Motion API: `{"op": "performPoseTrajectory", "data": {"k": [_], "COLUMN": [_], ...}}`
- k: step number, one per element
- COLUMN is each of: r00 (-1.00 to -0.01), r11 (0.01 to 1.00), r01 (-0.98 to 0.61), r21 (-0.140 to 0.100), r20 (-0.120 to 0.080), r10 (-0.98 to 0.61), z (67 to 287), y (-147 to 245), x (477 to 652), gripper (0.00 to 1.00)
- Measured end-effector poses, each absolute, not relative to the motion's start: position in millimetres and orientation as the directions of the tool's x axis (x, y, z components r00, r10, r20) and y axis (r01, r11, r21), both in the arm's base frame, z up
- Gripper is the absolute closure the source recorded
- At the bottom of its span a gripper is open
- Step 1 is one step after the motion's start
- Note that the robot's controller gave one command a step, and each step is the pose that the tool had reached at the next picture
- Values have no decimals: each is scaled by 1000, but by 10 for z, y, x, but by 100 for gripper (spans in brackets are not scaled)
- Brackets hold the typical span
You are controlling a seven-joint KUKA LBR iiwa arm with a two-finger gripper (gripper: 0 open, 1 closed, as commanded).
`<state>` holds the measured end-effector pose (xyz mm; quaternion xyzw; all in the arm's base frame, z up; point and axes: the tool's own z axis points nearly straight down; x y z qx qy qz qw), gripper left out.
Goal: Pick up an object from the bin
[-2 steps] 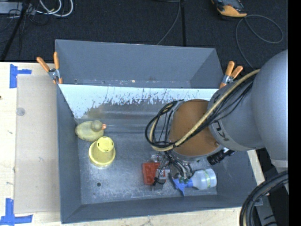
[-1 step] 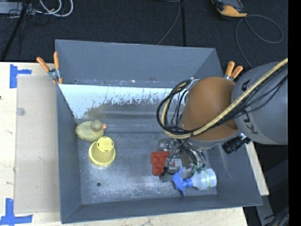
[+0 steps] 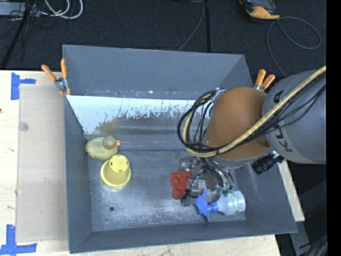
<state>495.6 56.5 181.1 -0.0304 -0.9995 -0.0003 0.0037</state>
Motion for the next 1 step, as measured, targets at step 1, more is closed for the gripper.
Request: {"op": "performPoseTrajectory", "data": {"k": [1], "r00": [-998], "r11": [999], "r01": [54], "r21": [0], "r20": [13], "r10": [54], "z": [2280], "y": [573], "x": [4965], "gripper": [100]}}
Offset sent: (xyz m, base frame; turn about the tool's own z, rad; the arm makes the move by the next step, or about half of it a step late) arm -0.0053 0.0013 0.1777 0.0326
